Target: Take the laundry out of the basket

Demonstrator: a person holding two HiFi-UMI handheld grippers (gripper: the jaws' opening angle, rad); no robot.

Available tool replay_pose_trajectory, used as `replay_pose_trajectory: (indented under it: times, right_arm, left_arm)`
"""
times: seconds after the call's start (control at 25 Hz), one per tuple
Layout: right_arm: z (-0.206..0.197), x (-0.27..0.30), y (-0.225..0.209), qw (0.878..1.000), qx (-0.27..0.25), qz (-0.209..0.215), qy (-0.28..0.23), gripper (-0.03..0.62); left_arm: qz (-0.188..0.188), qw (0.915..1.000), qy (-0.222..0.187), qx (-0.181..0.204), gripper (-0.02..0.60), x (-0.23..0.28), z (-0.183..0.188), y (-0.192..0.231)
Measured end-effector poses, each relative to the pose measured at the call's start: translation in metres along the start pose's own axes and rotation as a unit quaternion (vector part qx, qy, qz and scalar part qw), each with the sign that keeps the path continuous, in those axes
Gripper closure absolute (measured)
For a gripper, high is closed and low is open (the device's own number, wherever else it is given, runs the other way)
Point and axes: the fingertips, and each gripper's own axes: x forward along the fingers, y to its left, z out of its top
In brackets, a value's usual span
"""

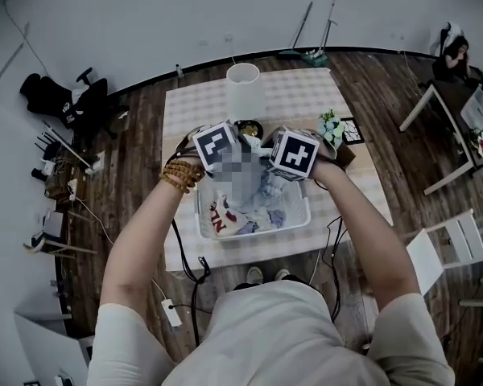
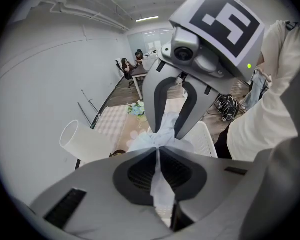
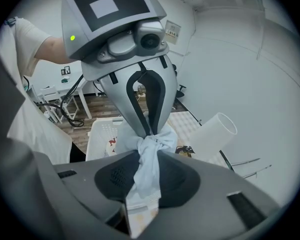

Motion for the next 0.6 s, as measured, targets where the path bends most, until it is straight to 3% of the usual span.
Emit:
replay_pose_trajectory:
  times: [0.24,0.6]
  right_arm:
    - [0.007,-0.019,-0.009,1.000,0.007,-0.012,-0.015,0.479]
    - [0.039,-0.073,-0.038,0.998,-0.014,-0.055,-0.034,0.479]
  left_arm:
    - [0.004,0.9996,-0.024,-0.012,0.520,-0.017,0.014,0.006]
    - [0.054,0.9977,-0.037,0.015,0.520,-0.072,0.052,0.032]
